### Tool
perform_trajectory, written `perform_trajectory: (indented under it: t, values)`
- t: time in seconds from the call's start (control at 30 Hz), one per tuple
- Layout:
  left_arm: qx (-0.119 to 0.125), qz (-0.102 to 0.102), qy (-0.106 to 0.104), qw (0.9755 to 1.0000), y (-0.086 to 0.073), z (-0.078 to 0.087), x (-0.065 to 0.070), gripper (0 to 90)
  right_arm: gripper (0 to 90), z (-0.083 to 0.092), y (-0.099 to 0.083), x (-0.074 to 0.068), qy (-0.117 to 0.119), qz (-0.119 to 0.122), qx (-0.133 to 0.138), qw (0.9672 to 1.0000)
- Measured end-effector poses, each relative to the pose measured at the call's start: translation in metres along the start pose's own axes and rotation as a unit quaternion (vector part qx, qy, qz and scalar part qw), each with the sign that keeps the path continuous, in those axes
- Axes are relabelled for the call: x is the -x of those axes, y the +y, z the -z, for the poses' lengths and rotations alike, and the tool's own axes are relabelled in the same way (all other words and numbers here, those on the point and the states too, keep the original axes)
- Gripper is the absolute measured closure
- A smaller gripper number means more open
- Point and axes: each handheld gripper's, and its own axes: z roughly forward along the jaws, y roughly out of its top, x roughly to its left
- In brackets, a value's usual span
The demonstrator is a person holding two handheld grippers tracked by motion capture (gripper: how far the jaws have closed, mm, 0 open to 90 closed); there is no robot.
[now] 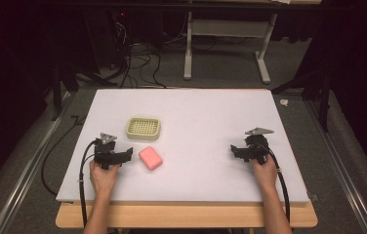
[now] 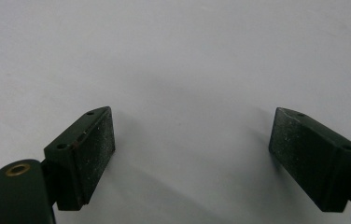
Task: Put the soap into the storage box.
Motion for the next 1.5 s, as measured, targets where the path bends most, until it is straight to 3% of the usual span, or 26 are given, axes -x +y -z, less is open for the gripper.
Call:
perform_trajectory:
  t: [0.3,0.47,0.7,1.17,1.5]
  values:
    - [0.015,-0.001,-0.01,0.9998,-0.002,0.011,0.001,15.2,15.1,0.0,0.0,0.0,0.0,0.001,0.0,1.0]
    - [0.026,-0.015,-0.019,0.9994,-0.001,0.018,0.007,15.4,15.1,0.0,0.0,0.0,0.0,0.001,0.0,1.0]
    - [0.041,-0.019,-0.03,0.9985,0.002,0.025,0.012,15.7,15.1,0.0,0.0,0.0,0.0,0.001,0.0,1.0]
    - [0.065,-0.022,-0.074,0.9949,0.006,0.042,0.024,16.7,15.1,0.0,0.0,0.0,0.0,0.0,0.0,1.0]
    - [0.077,-0.038,-0.083,0.9928,0.005,0.05,0.038,15.7,15.1,0.0,0.0,0.0,0.0,0.0,0.0,1.0]
